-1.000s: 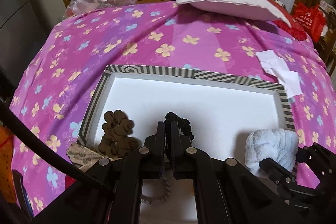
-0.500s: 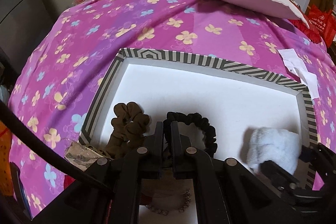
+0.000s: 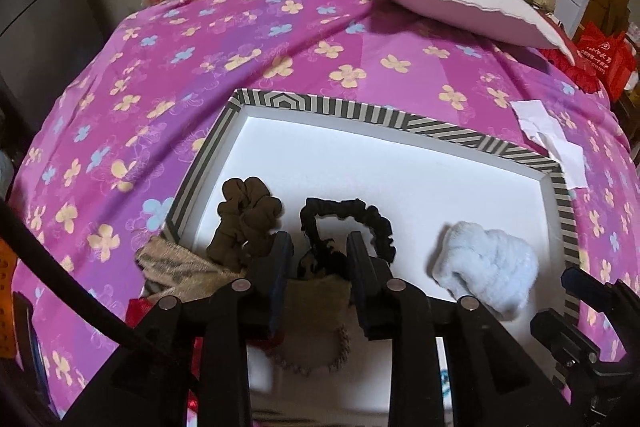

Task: Organize jewelry
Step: 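Carry the black and white scrunchies into the tray and open both grippers, then move both grippers back over the remaining bead bracelets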

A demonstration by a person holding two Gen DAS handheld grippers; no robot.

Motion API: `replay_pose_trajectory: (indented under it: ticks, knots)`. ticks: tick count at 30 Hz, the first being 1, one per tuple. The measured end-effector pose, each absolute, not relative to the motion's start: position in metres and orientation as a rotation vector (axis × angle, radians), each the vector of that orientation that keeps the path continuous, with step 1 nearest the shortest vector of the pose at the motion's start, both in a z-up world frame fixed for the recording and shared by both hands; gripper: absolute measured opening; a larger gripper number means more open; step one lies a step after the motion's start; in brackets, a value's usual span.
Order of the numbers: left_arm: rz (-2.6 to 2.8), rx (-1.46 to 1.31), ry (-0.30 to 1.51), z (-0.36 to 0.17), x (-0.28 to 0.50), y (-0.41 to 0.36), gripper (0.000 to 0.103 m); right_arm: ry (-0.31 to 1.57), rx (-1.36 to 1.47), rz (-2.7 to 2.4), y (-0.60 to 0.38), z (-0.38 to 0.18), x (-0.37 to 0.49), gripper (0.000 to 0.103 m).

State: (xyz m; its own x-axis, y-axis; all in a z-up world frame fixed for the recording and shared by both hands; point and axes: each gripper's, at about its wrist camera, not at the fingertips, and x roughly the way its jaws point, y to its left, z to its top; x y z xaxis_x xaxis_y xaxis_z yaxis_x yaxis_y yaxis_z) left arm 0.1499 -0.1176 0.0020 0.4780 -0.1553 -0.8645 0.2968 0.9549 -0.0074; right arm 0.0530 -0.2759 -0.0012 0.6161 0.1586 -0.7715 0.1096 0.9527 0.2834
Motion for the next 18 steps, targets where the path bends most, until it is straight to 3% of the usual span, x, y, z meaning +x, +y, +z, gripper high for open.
replay_pose_trajectory:
  ticks: [18]
  knots:
    - [-0.253,0.143,0.989,0.021,0.090,-0.091,0.049,0.892,0.285,0.018,-0.246,0.013,0.011,0.073]
